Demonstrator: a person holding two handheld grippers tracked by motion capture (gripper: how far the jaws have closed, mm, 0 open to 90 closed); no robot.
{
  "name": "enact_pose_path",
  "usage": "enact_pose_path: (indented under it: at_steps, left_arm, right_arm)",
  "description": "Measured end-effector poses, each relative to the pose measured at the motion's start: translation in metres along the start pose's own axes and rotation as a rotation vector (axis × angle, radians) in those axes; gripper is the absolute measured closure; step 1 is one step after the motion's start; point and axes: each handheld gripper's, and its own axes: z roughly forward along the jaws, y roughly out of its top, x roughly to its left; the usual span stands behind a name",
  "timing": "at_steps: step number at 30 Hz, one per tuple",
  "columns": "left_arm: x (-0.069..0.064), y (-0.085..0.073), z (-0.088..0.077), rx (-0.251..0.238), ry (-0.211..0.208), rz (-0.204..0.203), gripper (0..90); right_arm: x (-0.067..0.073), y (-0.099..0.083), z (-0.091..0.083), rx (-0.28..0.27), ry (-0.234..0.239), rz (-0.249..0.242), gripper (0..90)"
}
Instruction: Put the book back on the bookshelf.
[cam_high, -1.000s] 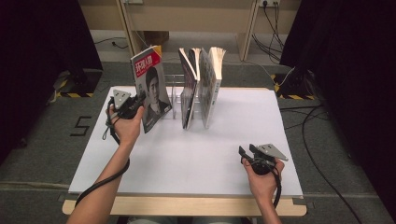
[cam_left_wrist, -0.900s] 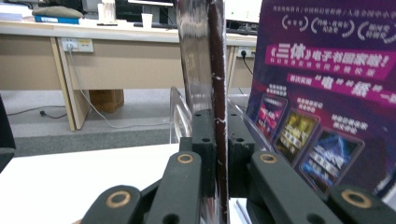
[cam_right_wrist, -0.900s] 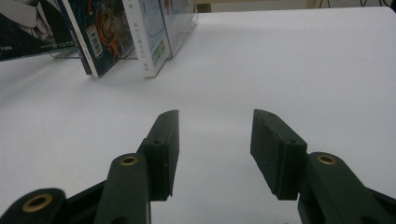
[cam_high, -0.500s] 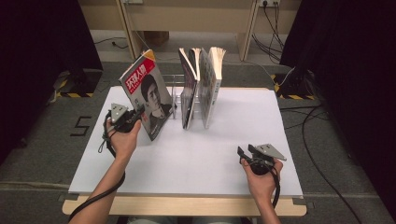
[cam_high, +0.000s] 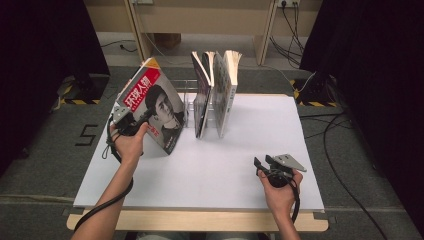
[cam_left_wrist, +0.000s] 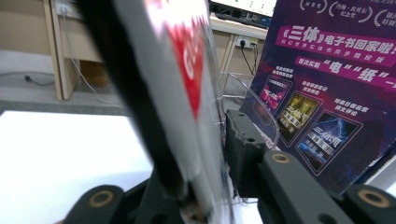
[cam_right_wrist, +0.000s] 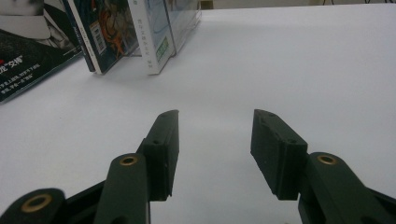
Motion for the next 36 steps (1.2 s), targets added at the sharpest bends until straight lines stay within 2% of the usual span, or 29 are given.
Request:
enact_pose_path:
  at_steps: [6,10,15,20,26,30,36]
  left_arm:
    - [-0.006,0.002,-0.001,-0.007,-0.025,0.001,85.4]
    - [-0.010,0.007,-0.001,-0.015,-0.027,0.018,86.2]
    - [-0.010,0.018,0.003,-0.020,-0.017,0.029,86.4]
    - [-0.018,0.031,0.013,-0.016,-0.012,0.082,86.5]
    - [-0.028,0.046,0.026,-0.031,0.001,0.119,86.4]
    - [-0.033,0.054,0.034,-0.043,0.011,0.128,86.4]
    - [-0.037,0.060,0.041,-0.054,0.049,0.153,86.4]
  right_arm:
    - [0.000,-0.001,0.000,0.006,0.002,0.004,52.5]
    - [-0.001,-0.001,0.000,0.005,0.000,0.006,52.4]
    - [0.000,-0.001,0.000,0.006,0.002,0.009,52.5]
    - [-0.002,-0.001,0.001,0.005,-0.002,0.003,52.5]
    - [-0.002,-0.001,0.000,0.002,-0.001,0.004,52.6]
    - [-0.002,-0.001,0.000,0.002,0.002,0.009,52.7]
    - [-0.003,-0.001,0.000,-0.002,0.003,0.009,52.7]
